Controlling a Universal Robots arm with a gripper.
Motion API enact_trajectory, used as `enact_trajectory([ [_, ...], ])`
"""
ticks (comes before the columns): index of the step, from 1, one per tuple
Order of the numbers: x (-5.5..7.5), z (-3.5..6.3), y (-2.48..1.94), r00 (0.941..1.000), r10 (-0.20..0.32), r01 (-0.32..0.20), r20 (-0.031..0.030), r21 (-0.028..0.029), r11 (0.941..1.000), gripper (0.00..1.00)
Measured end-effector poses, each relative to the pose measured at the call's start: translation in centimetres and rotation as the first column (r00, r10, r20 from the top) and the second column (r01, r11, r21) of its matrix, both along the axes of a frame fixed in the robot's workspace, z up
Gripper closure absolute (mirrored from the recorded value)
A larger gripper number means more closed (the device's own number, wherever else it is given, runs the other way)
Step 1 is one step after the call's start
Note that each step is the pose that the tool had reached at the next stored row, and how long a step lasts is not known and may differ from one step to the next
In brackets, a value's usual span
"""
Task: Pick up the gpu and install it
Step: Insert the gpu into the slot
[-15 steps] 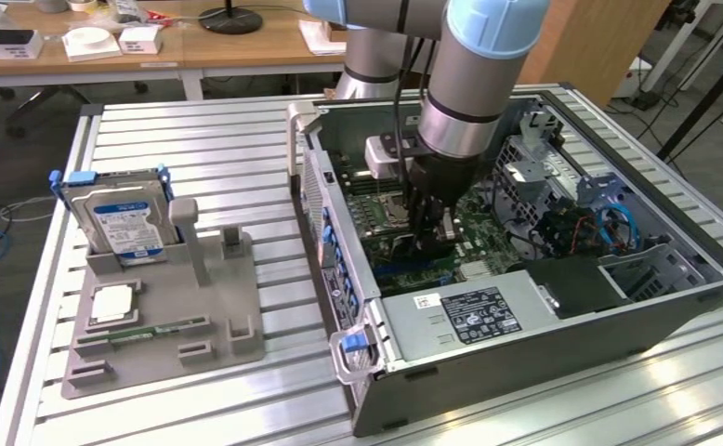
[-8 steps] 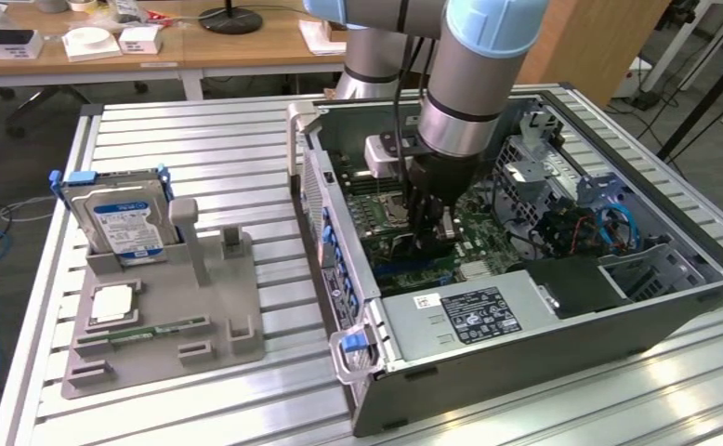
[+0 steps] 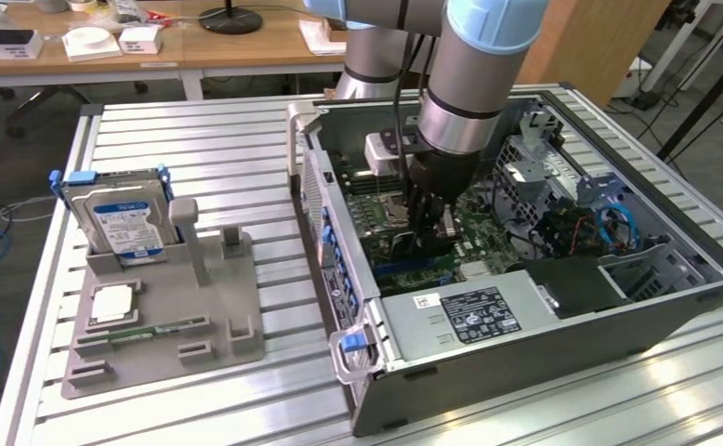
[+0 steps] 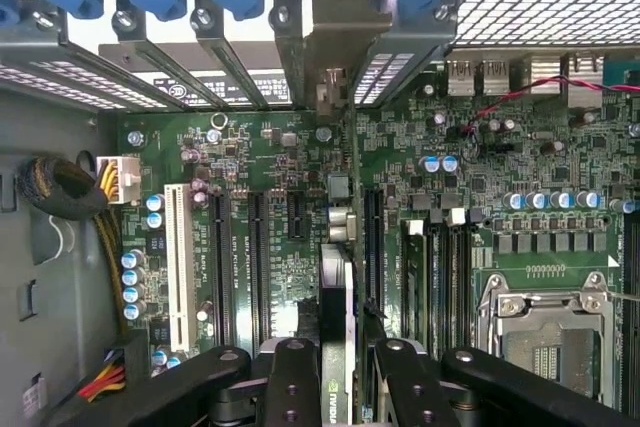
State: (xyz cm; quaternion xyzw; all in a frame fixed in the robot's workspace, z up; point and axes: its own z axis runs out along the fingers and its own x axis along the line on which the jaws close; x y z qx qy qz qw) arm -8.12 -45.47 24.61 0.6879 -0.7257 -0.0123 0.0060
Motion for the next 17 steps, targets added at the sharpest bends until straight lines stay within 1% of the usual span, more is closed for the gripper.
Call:
enact_trajectory([
  [6, -0.24, -0.11, -0.01, 1.0000, 0.003, -0.003, 0.0034, -0.0003, 1.0000, 0.74],
  [14, -0.25, -0.56, -0.01, 1.0000, 0.004, -0.004, 0.0037, -0.0008, 1.0000, 0.74],
  [17, -0.24, -0.67, 0.02, 1.0000, 0.004, -0.004, 0.0033, -0.0020, 1.0000, 0.74],
])
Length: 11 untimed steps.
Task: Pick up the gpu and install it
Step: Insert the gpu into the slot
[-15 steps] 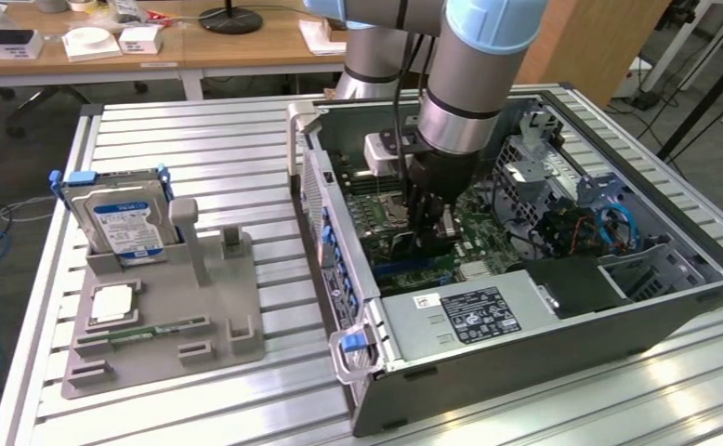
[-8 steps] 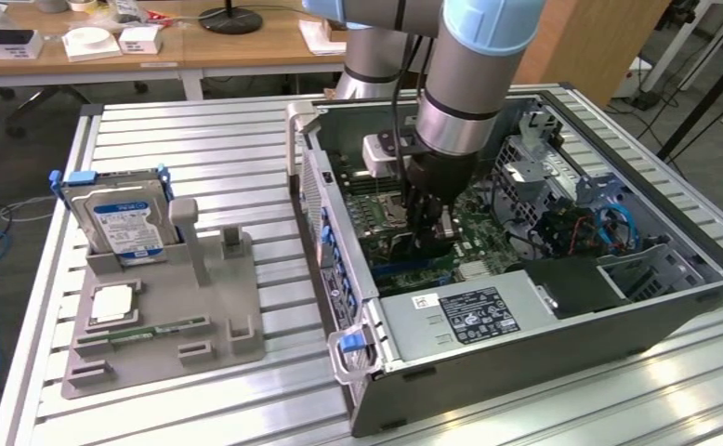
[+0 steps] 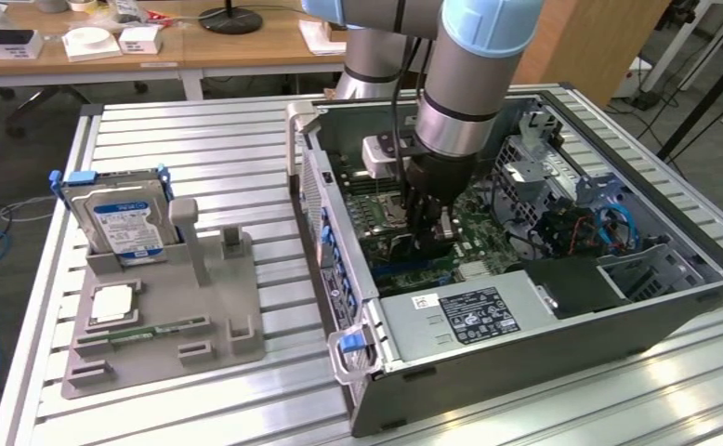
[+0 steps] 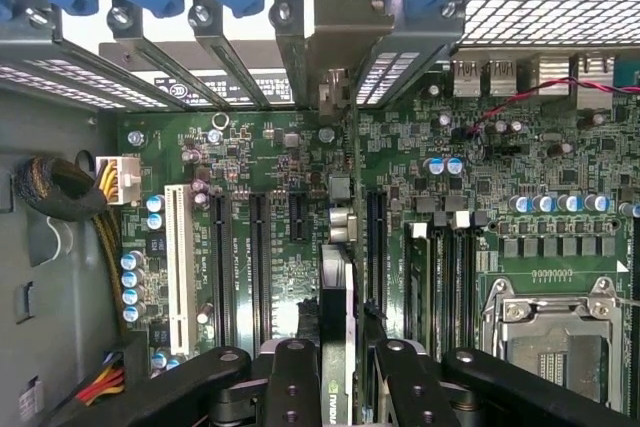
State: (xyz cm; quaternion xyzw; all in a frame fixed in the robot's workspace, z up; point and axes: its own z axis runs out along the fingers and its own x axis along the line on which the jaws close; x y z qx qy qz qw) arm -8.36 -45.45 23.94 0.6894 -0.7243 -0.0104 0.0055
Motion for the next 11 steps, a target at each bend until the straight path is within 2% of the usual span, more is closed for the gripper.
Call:
enact_trajectory([
  [11, 0.04, 0.18, -0.01, 1.0000, 0.000, 0.000, 0.0009, 0.0025, 1.0000, 0.74],
])
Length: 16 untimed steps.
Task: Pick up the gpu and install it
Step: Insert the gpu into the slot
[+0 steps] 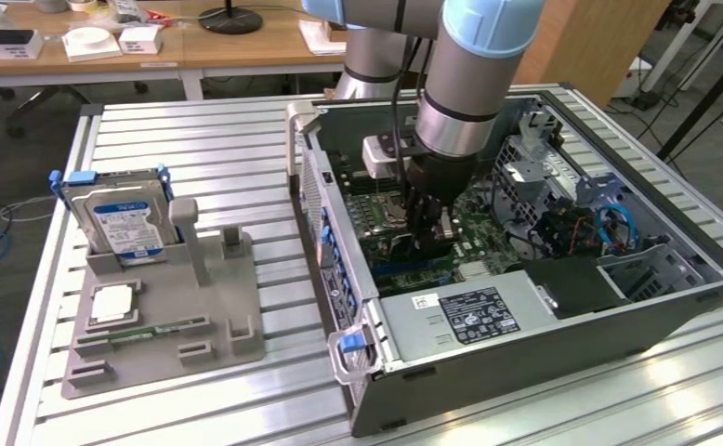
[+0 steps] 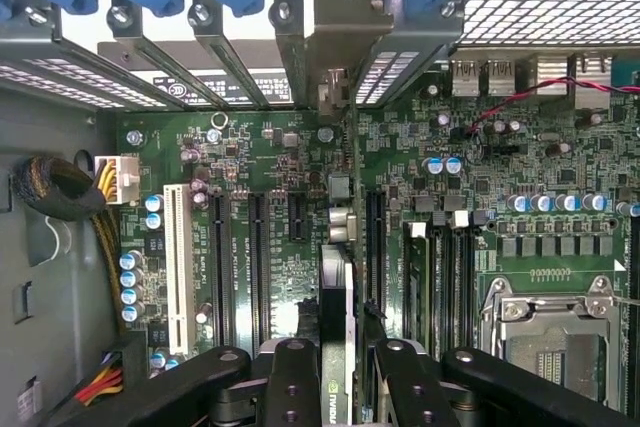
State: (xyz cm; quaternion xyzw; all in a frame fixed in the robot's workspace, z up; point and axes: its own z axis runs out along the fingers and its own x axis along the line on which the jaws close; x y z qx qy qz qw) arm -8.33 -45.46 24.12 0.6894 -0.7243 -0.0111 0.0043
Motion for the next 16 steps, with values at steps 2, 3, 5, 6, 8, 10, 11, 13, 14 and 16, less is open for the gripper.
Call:
enact_trajectory([
  [2, 0.00, 0.02, 0.00, 1.0000, 0.000, 0.000, -0.0001, -0.0004, 1.0000, 0.74],
  [3, 0.00, 0.03, 0.00, 1.0000, 0.000, 0.000, -0.0001, -0.0005, 1.0000, 0.74],
  [5, 0.00, 0.03, 0.00, 1.0000, 0.000, 0.000, -0.0002, -0.0006, 1.0000, 0.74],
  [6, 0.00, 0.04, -0.01, 1.0000, 0.000, 0.000, -0.0002, -0.0007, 1.0000, 0.74],
  [8, 0.01, 0.20, 0.01, 1.0000, 0.000, 0.000, 0.0001, 0.0006, 1.0000, 0.74],
  [10, 0.02, 0.68, 0.01, 1.0000, 0.000, 0.000, -0.0017, 0.0003, 1.0000, 0.74],
  [11, 0.01, 0.93, -0.01, 1.0000, 0.000, 0.000, -0.0024, -0.0009, 1.0000, 0.74],
  [13, 0.01, 0.98, -0.01, 1.0000, 0.000, 0.000, -0.0023, -0.0005, 1.0000, 0.74],
  [14, 0.01, 0.99, -0.01, 1.0000, 0.000, 0.000, -0.0023, -0.0005, 1.0000, 0.74],
  [16, 0.00, 1.00, -0.03, 1.0000, 0.000, 0.000, -0.0025, -0.0008, 1.0000, 0.74],
])
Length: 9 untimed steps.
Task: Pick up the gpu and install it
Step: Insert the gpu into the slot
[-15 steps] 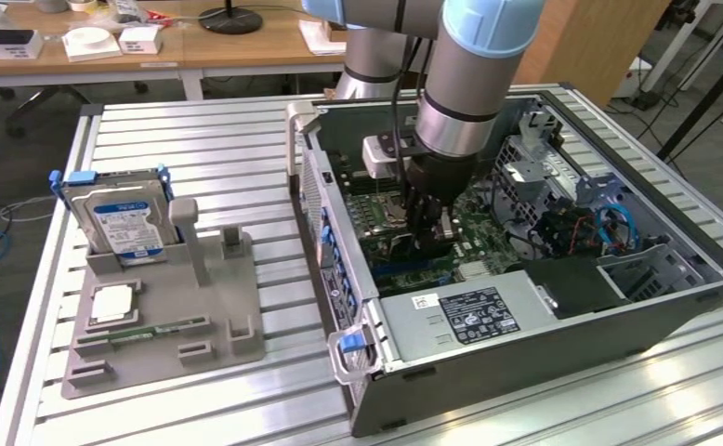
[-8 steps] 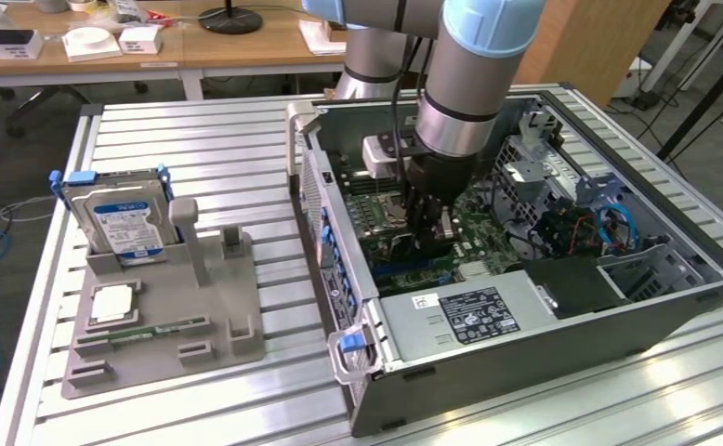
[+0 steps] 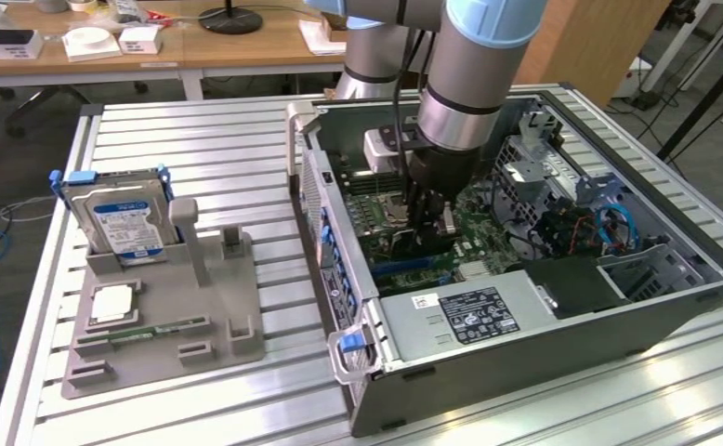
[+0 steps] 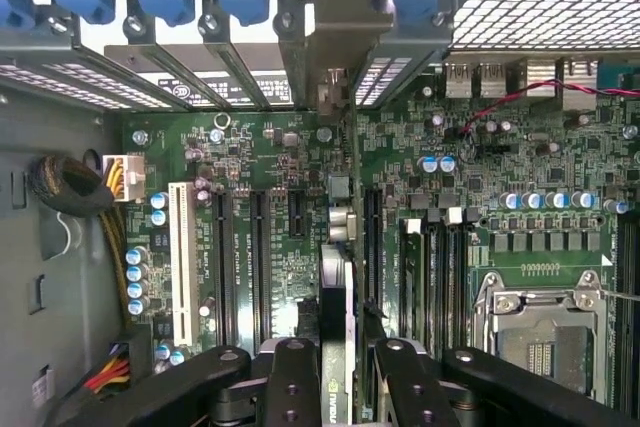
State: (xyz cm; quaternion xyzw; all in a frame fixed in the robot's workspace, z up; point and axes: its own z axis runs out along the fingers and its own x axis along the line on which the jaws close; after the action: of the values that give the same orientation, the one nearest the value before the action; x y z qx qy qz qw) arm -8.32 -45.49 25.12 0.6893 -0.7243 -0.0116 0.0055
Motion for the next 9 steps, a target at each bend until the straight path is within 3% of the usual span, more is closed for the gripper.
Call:
enact_trajectory([
  [9, 0.05, 0.00, -0.27, 1.0000, 0.000, 0.000, -0.0004, 0.0002, 1.0000, 0.74],
])
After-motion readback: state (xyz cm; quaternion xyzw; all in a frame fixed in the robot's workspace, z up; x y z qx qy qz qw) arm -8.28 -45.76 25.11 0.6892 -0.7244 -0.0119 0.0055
